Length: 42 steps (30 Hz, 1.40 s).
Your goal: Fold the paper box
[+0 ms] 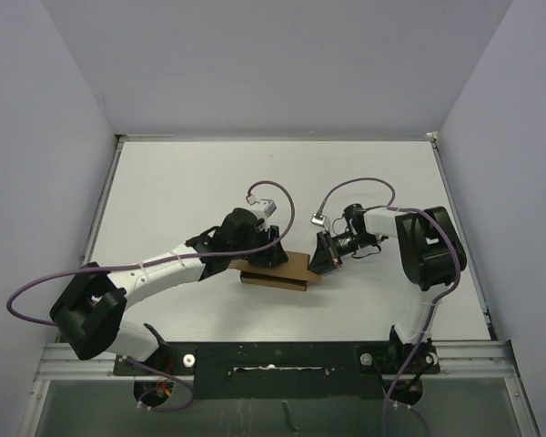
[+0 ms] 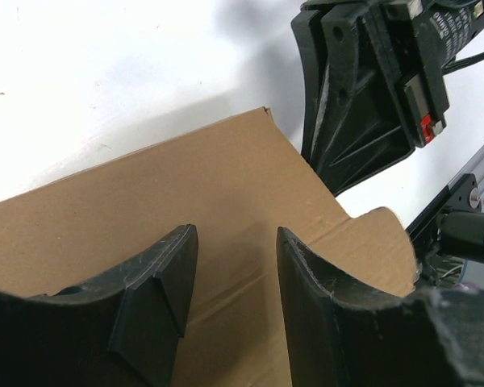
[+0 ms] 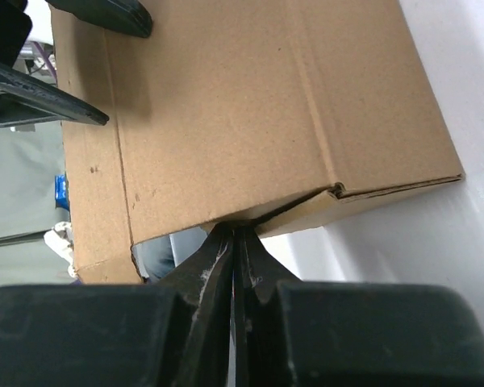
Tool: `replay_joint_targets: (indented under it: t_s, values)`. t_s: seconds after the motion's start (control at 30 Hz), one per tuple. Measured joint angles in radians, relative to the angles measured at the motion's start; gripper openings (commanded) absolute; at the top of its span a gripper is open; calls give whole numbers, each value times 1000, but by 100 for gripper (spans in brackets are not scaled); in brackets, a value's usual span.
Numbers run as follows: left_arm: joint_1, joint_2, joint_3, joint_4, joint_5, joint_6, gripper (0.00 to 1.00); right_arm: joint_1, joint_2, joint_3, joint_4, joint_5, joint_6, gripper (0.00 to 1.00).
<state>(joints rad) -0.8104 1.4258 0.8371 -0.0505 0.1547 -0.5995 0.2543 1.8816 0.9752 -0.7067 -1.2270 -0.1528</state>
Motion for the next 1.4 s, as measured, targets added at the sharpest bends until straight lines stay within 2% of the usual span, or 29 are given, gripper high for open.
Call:
replay_joint_targets:
  t_s: [0.13, 0.43, 0.67, 0.83, 0.97, 1.17, 1.4]
  values:
    - [0, 0, -21, 10, 1, -3, 39, -35, 11, 16, -45, -8, -42, 3]
    - [0, 0, -40, 31, 12, -21, 40, -194, -26, 55, -134, -33, -148, 4]
    - [0, 22, -40, 15, 23, -39, 40, -156, -93, 55, -125, -28, -150, 4]
    - [0, 38, -27, 5, 27, -47, 40, -89, -98, 55, -103, -13, -130, 3]
    - [0, 50, -10, -6, 34, -48, 42, -84, -98, 54, -98, 5, -124, 2]
    - [2, 50, 23, -29, 39, -48, 43, -92, -98, -13, -32, -20, -66, 3]
    - [14, 60, 34, -33, 66, -53, 43, -109, -162, -198, 171, -38, 140, 3]
